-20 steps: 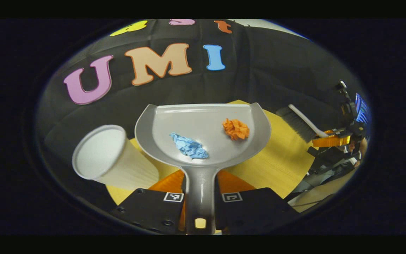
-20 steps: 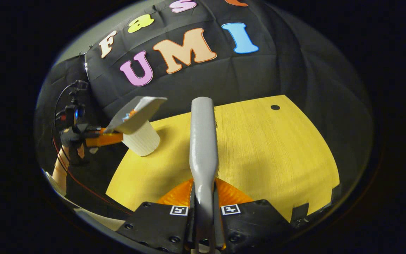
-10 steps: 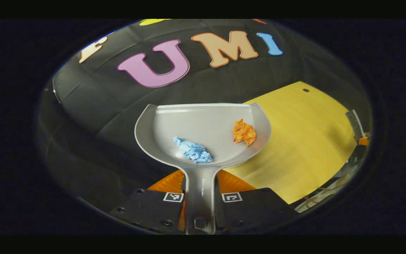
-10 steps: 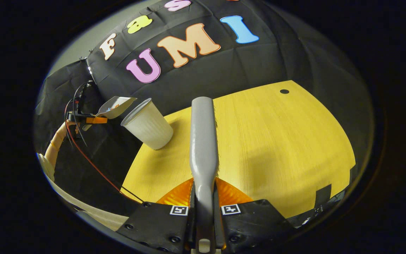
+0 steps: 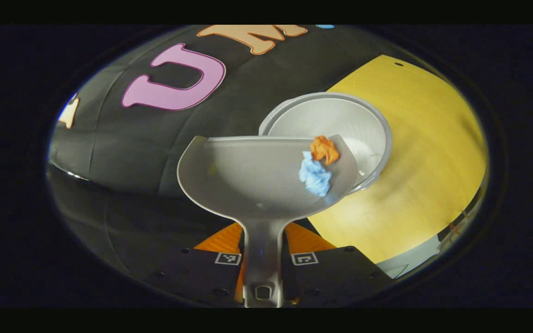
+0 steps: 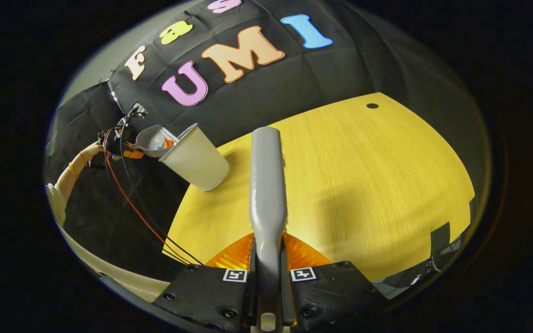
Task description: Pick up the small broom and dustpan from the desktop, sweep the trash into the dustpan with the broom, and then empty the trash into the garbage bin.
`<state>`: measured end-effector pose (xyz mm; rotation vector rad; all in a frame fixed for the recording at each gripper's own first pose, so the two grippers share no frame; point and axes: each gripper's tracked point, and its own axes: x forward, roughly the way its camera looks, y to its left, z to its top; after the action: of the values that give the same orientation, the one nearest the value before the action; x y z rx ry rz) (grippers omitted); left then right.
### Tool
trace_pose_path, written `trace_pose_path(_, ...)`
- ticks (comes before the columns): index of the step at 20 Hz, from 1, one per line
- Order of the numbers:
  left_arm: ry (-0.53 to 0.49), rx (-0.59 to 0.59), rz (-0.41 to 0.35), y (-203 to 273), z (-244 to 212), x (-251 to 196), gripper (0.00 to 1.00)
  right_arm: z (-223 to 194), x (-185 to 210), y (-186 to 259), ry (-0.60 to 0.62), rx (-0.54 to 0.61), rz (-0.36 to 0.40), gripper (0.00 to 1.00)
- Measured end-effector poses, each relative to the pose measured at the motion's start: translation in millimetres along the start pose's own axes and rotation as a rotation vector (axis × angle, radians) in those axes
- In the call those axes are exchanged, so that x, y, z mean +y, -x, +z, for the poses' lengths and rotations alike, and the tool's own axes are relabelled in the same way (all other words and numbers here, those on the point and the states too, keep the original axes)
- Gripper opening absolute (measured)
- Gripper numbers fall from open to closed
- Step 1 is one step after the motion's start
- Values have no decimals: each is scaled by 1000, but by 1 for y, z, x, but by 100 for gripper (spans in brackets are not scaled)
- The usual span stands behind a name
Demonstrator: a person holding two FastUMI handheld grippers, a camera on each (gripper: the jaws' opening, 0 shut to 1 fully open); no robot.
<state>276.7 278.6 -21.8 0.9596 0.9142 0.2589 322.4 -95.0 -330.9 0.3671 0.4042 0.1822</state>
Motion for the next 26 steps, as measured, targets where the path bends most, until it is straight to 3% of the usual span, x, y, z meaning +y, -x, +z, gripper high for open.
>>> trace_pose_path(4, -136, 46, 122, 2, 11, 27, 26, 6, -9, 2, -40, -19, -28, 18)
trace_pose_path(6, -146, 49, 138, 0, 12, 31, 25, 9, -19, 4, -44, -28, -31, 18)
trace_pose_path(9, -80, 8, 127, -1, 11, 28, 25, 9, -27, 9, -36, -29, -23, 18)
trace_pose_path(12, 108, -108, 106, -5, 20, 26, 25, 10, -27, 6, -27, -11, -7, 18)
trace_pose_path(16, 411, -316, -10, 2, 54, 8, 24, 11, -29, 3, -4, 7, 8, 18)
trace_pose_path(18, 507, -428, -53, 18, 81, -10, 27, 10, -31, 3, 14, 15, 2, 18)
trace_pose_path(19, 537, -471, -83, 28, 93, -19, 25, 11, -30, 0, 22, 18, -1, 14)
trace_pose_path(22, 604, -581, -177, 63, 133, -54, 27, 15, -33, -5, 36, 23, 7, 18)
trace_pose_path(26, 608, -644, -358, 98, 178, -140, 25, 21, -40, -6, 44, 19, 2, 18)
